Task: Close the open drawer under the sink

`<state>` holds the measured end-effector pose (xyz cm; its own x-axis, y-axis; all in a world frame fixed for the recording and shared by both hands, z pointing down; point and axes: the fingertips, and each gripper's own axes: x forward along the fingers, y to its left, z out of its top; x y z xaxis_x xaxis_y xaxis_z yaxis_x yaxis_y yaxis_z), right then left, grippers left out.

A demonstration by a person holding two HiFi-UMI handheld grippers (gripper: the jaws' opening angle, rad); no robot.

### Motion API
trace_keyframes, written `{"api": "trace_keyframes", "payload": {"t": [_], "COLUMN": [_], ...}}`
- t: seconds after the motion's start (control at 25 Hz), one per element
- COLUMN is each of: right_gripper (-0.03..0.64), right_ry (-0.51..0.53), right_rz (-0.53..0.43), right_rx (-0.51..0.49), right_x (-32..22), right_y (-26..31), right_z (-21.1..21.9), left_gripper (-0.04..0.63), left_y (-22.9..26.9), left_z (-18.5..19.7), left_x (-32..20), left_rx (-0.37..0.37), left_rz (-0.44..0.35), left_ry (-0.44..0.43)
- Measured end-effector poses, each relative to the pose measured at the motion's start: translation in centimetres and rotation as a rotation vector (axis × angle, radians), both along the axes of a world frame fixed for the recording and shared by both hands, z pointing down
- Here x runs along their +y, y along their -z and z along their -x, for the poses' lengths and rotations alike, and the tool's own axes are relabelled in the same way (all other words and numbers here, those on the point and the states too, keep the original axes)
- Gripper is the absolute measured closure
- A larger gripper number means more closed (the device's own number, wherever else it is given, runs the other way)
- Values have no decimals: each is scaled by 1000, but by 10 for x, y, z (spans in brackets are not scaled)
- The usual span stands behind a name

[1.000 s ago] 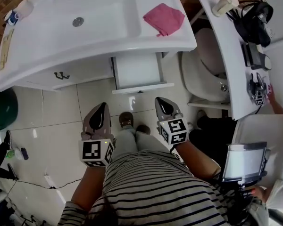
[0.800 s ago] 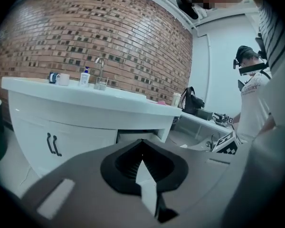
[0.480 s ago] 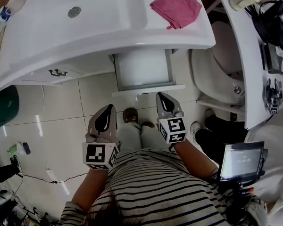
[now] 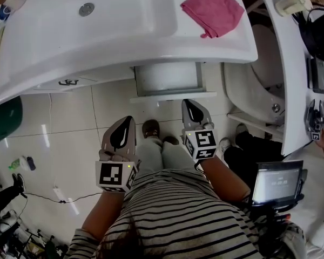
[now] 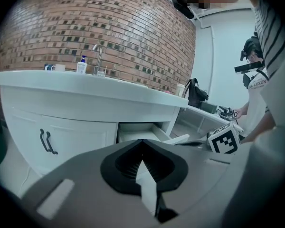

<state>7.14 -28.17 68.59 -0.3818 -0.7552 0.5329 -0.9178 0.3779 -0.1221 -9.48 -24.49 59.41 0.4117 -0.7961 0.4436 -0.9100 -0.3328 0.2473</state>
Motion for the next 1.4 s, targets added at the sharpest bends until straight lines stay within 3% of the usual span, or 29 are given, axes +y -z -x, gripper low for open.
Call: {"api": "trace_keyframes", "payload": {"t": [0.64, 1.0, 1.4], "right_gripper": [620, 620, 620], "right_ry": [4, -48, -85], "right_rz": [-61, -94, -31], "right_rx": [-3, -31, -19], "right_x": [-88, -122, -121], "right_y": [2, 3, 27], "right_z": [7, 7, 9], "left_gripper": [583, 583, 583], "left_y": [-10, -18, 22], "left_z": [29, 59, 79], "left_x": [-19, -13, -8], "left_rx": [-25, -49, -41], "left_rz": [27, 26, 16], "left_ry": [73, 126, 131]}}
